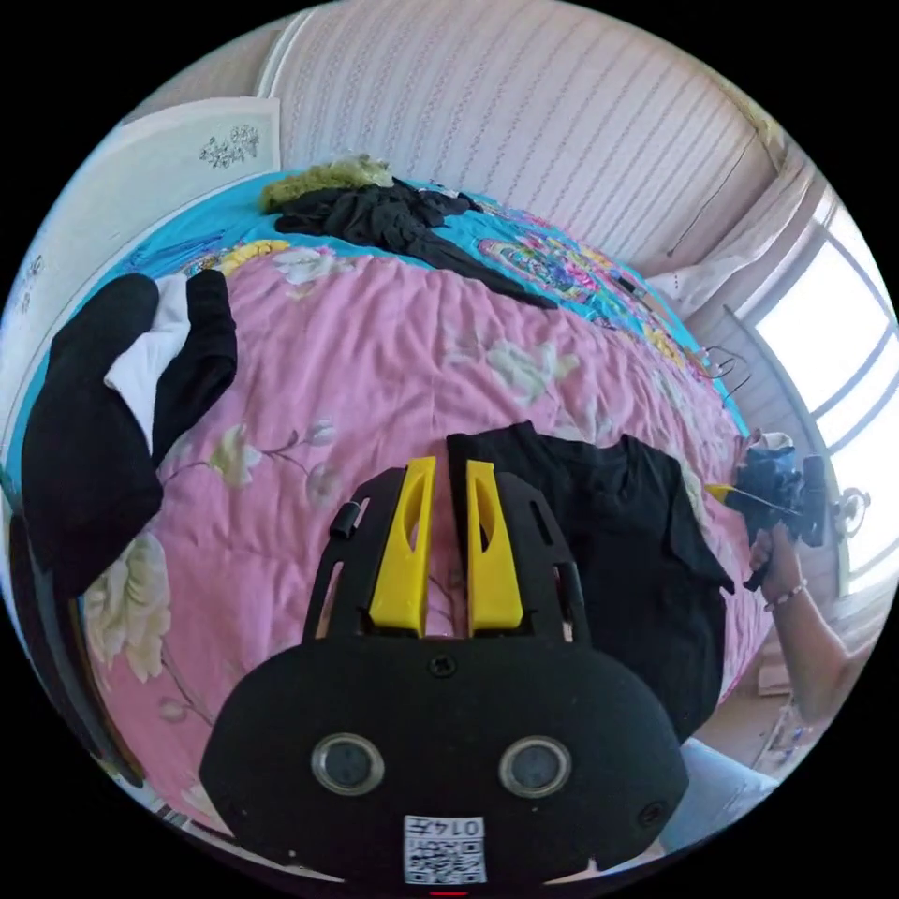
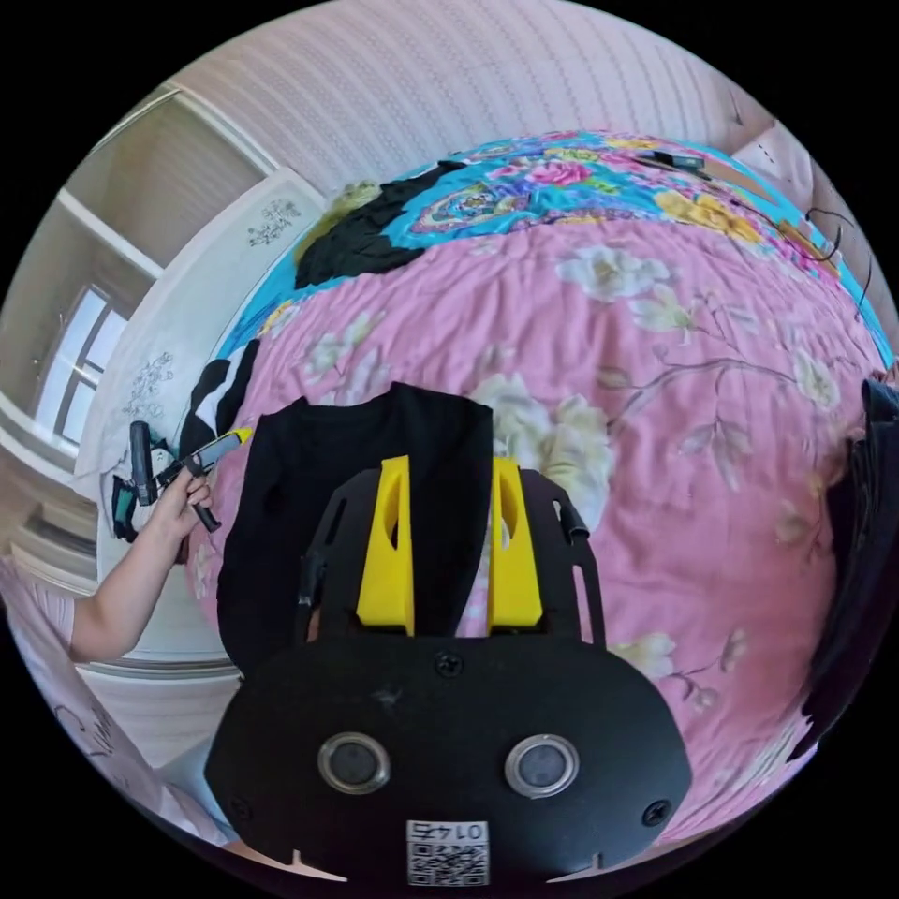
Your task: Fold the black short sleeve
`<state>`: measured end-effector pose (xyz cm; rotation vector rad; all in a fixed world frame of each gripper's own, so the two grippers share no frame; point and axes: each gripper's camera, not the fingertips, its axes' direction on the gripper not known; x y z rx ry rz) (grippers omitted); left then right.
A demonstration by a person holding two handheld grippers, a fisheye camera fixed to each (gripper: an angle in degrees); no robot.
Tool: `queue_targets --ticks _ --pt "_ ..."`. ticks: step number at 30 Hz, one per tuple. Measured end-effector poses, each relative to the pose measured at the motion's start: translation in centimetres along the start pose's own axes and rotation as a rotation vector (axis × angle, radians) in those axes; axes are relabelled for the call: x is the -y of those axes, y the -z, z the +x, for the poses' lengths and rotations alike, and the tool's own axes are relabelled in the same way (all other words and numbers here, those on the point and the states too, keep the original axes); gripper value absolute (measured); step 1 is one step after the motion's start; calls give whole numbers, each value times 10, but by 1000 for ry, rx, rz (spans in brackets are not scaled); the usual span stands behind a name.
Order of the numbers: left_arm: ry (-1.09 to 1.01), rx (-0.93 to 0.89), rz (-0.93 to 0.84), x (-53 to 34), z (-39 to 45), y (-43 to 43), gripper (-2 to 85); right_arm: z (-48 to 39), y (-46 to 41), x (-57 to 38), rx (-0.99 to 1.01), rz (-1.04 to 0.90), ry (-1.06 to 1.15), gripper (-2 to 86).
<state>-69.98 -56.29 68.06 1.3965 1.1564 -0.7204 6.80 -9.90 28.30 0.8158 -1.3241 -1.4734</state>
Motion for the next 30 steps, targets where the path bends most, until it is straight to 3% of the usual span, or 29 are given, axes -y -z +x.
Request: queue_targets --ticks 2,6,9,12,18,24,30 --pt "52 10 -192 21 -1 -45 39 17 -32 21 71 -94 -26 130" --pt "35 -91 -286 49 4 -48 -2 30 -55 54 54 -247 -5 30" --pt "-67 -143 -320 59 24 -37 -8 29 -31 61 184 -249 31 14" --pt "-98 -78 -134 73 46 26 -9 14 18 68 202 -155 109 8" --pt "-152 -140 99 71 72 151 -10 5 94 54 255 2 137 6" --pt "-216 -269 71 -41 77 239 -10 -16 127 -79 360 63 219 6" --pt "-144 -279 73 -190 78 282 -10 -32 102 -230 335 -59 167 6"
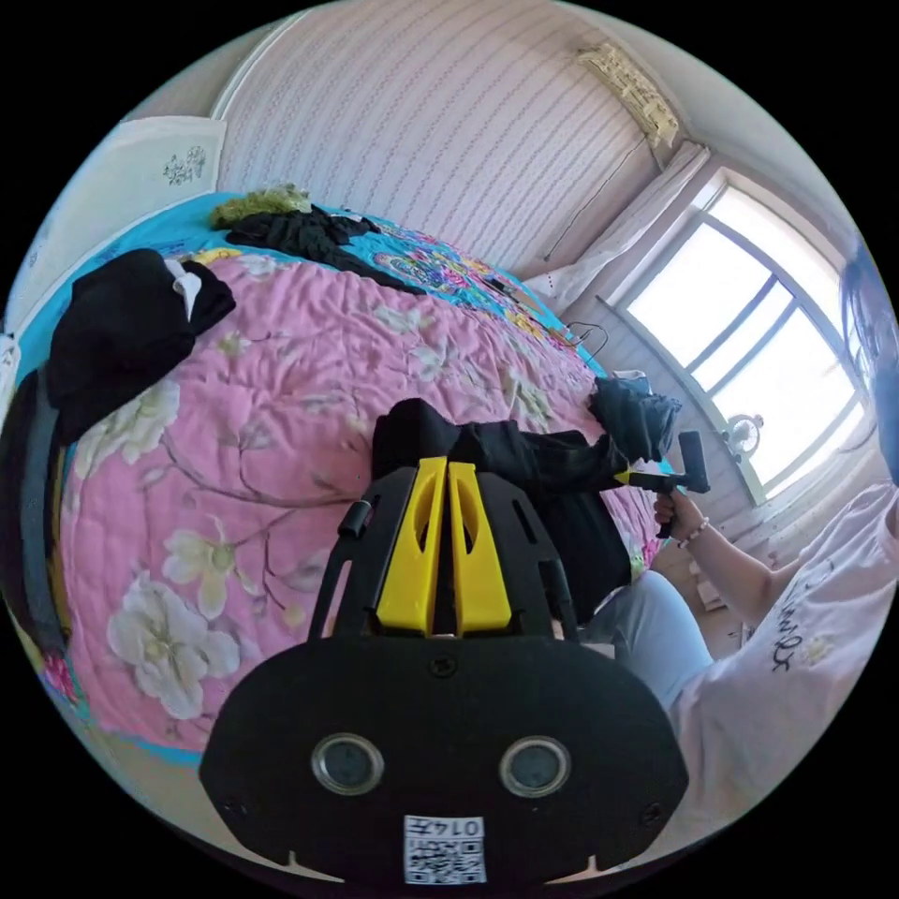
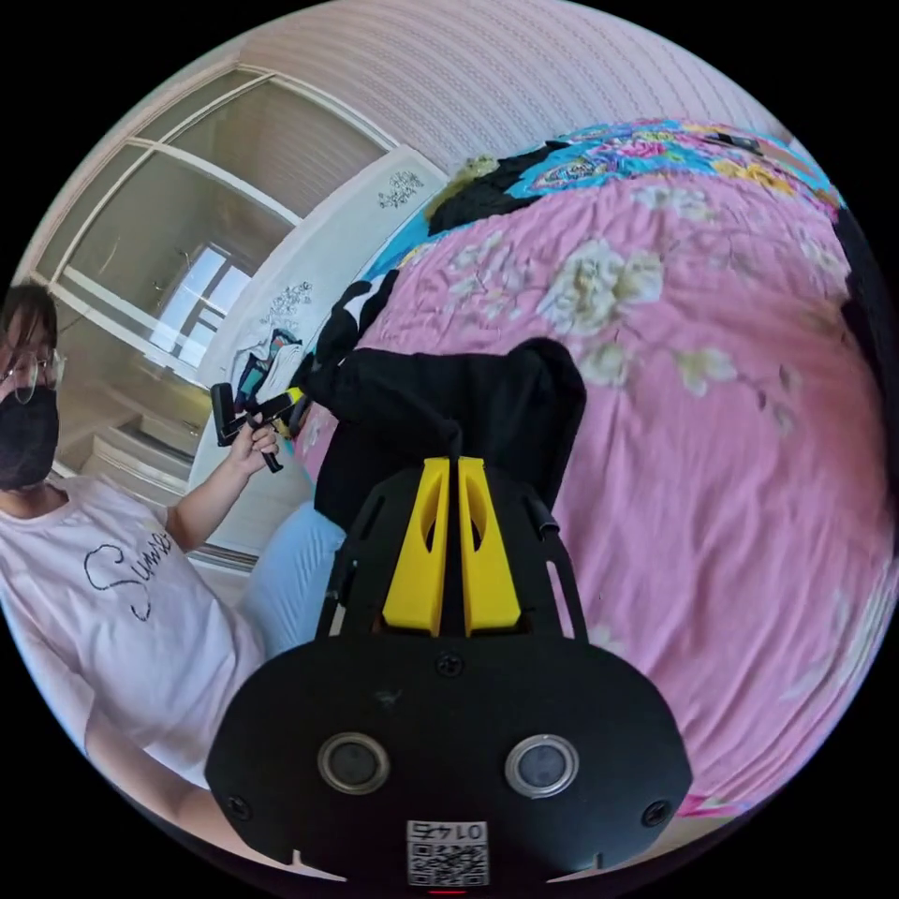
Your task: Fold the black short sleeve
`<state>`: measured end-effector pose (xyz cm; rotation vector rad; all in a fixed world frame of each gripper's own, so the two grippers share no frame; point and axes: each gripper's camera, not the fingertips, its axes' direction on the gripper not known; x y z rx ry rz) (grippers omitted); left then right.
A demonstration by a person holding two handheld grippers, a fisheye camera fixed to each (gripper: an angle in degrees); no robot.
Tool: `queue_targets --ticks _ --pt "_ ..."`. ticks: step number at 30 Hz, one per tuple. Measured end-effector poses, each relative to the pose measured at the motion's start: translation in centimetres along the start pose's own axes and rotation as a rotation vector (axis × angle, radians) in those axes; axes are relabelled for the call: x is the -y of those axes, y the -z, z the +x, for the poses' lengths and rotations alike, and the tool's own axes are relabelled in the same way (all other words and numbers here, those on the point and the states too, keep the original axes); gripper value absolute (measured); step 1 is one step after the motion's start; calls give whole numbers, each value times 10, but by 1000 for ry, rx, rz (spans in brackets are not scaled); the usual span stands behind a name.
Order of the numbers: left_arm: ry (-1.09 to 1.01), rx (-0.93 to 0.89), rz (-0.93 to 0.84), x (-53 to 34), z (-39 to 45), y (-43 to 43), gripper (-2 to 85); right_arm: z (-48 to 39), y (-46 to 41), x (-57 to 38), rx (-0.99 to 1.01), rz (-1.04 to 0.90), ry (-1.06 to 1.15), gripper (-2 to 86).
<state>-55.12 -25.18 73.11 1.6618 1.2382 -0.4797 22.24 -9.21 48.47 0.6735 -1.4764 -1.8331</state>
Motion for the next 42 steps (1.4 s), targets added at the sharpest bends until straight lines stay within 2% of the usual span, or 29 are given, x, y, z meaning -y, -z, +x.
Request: queue_targets --ticks 3,6,8,11,16,21,25,30,34,37,42 --pt "62 -74 26 -53 8 19 -10 -8 -22 -50 13 -23 -54 6" --pt "122 -7 -83 -103 21 10 -10 -16 -46 -90 -83 -95 -114 5" --pt "118 63 -149 -134 38 3 -10 -27 -43 -113 -89 -29 -150 3" --pt "122 88 -166 -161 53 7 -10 -47 -49 -130 -161 -31 -122 2" --pt "205 83 -201 -175 58 20 -10 -55 -73 -150 -327 -81 -172 -2" --pt "134 107 -165 -178 104 53 -10 -77 -86 -167 -248 -30 -110 -3" --pt "-31 135 -218 -184 180 30 -10 -124 -129 -151 -241 -28 30 -3" --pt "-321 242 -224 -218 292 -30 -10 -172 -230 -114 -252 -206 189 -4" --pt "-504 438 -262 -263 363 -95 -10 -204 -305 -61 -376 -265 289 -7" --pt "-521 395 -296 -280 383 -124 -10 -211 -353 -16 -501 -319 320 -8" --pt "-448 349 -352 -284 373 -157 -10 -210 -421 37 -567 -423 361 -6"
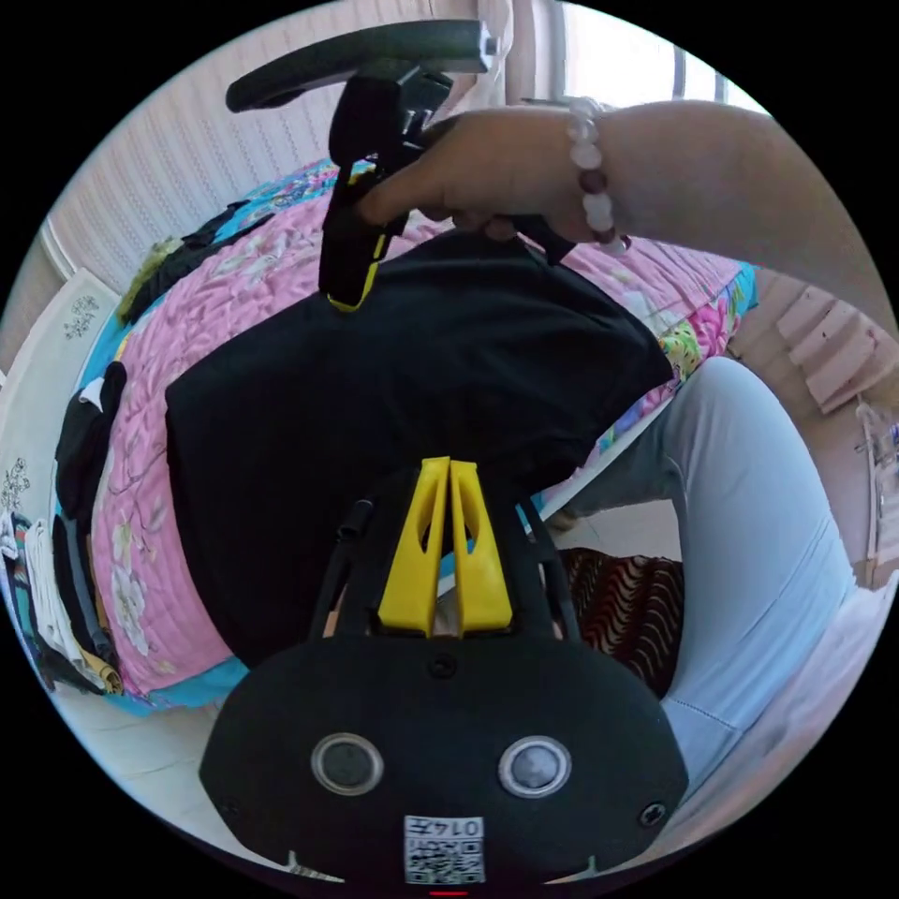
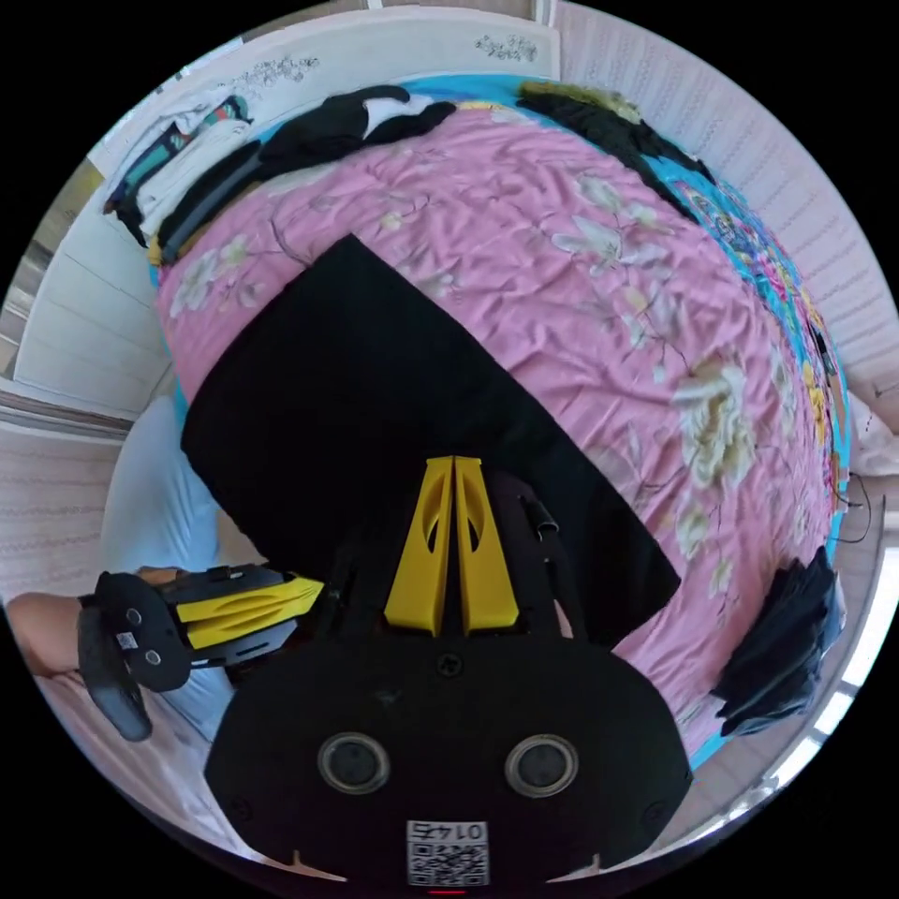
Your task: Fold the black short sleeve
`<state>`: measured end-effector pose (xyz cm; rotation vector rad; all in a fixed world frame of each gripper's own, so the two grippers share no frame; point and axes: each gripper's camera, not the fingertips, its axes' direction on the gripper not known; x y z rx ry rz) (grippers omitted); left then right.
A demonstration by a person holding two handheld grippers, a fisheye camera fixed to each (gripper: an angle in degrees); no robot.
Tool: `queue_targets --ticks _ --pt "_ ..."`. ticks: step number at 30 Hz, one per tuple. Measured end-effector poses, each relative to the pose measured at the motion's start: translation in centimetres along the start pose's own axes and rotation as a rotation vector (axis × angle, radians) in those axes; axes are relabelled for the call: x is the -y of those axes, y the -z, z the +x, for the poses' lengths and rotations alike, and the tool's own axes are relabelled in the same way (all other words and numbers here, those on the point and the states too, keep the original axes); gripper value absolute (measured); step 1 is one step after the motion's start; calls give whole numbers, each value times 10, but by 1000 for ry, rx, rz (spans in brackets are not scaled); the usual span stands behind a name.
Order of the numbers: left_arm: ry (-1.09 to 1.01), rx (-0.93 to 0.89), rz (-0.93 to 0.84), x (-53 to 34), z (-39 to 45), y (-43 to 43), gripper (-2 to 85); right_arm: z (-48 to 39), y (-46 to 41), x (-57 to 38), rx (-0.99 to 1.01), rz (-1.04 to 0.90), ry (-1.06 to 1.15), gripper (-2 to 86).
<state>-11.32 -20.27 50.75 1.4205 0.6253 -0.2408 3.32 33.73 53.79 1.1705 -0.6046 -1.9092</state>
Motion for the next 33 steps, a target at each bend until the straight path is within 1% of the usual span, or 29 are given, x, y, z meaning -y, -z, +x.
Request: queue_targets --ticks 1,2,4,5,7,11,14,15,17,18,20,21,22,28,30,33 --pt "13 -54 -46 -2 -4 -19 -10 -4 -28 16 -1 -100 20 -7" --pt "44 -94 -9 -11 -10 -27 -10 -6 -57 26 10 -182 1 -8" --pt "90 -150 14 -22 -17 -33 -10 -8 -62 29 -7 -131 -42 -9" --pt "91 -167 16 -27 -18 -37 -10 -8 -67 38 0 -159 -44 -9" --pt "62 -160 19 -33 -13 -42 -10 -5 -72 50 35 -219 -24 -10" --pt "36 -135 37 -51 0 -50 -10 18 -78 68 182 -300 -61 -10" --pt "57 -136 21 -61 4 -44 -10 16 -60 81 193 -333 49 -10" --pt "50 -126 18 -63 7 -41 -10 16 -51 85 188 -311 67 -10" --pt "24 -80 70 -71 14 -29 -10 23 -28 98 140 -223 66 -10" --pt "14 -73 69 -71 15 -29 -10 25 -28 102 127 -228 59 -10" --pt "-57 -67 -6 -73 25 -52 -10 28 -56 111 88 -361 62 -9" --pt "-80 -77 -51 -74 28 -65 -10 28 -62 111 95 -374 60 -10" --pt "-96 -70 -28 -84 32 -78 -10 30 -63 112 96 -353 30 -10" --pt "-138 -42 7 -113 42 -105 -10 47 -52 129 159 -483 49 -10" --pt "-121 -41 8 -119 42 -113 -10 53 -43 126 178 -480 48 -10" --pt "-89 -62 -5 -127 40 -129 -10 67 -19 110 206 -420 9 -10"
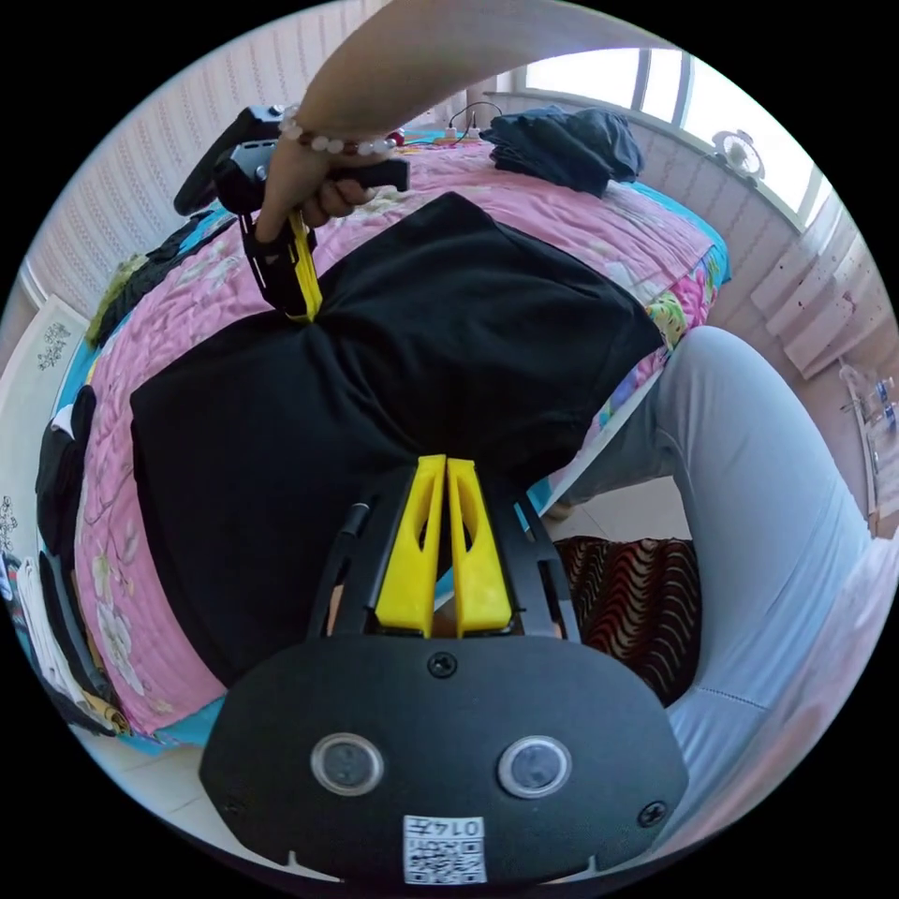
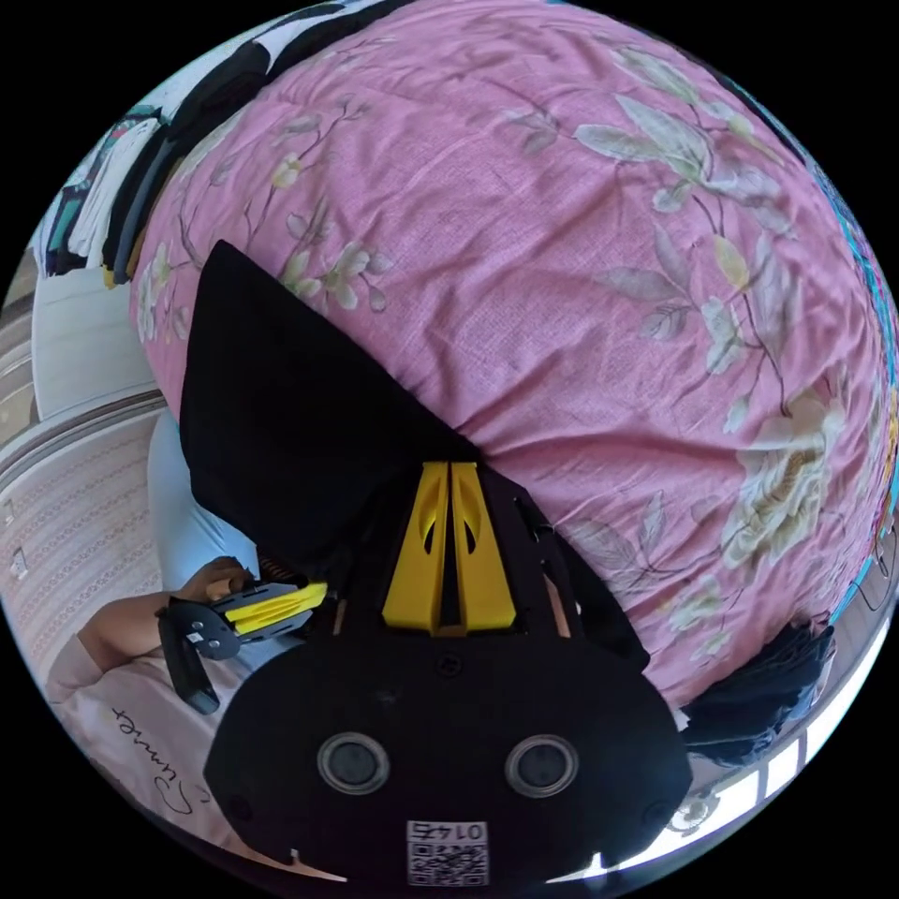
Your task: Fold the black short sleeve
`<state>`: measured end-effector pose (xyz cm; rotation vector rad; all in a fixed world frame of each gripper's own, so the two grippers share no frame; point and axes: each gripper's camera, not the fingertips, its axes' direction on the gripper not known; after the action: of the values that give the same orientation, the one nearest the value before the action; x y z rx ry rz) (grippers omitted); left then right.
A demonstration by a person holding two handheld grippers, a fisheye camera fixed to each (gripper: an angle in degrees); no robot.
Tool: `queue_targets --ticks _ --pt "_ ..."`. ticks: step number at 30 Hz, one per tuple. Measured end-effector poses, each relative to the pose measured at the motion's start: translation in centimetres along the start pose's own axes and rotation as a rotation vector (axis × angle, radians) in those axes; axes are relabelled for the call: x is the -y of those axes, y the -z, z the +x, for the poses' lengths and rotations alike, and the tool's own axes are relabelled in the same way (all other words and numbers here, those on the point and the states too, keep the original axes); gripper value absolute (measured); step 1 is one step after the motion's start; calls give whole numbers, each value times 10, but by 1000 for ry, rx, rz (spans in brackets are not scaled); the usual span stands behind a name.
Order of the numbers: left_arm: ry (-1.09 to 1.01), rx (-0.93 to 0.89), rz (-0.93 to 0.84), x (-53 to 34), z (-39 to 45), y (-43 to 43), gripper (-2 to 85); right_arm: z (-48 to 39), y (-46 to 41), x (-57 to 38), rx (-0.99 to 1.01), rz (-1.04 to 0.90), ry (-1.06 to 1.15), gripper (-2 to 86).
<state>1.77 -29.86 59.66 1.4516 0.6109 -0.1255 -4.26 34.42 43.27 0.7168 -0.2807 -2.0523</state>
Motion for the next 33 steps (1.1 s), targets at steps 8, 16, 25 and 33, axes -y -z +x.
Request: queue_targets --ticks 8,16,25,33 --pt "26 -164 -66 -18 -22 -21 -9 28 71 -180 209 535 -88 -7" --pt "143 -166 114 -46 14 -27 5 63 56 -480 283 848 -401 47" --pt "-218 -98 25 -18 149 -110 23 81 50 -614 422 759 -592 74" --pt "-224 -82 11 -11 154 -163 38 84 94 -639 467 780 -558 105"
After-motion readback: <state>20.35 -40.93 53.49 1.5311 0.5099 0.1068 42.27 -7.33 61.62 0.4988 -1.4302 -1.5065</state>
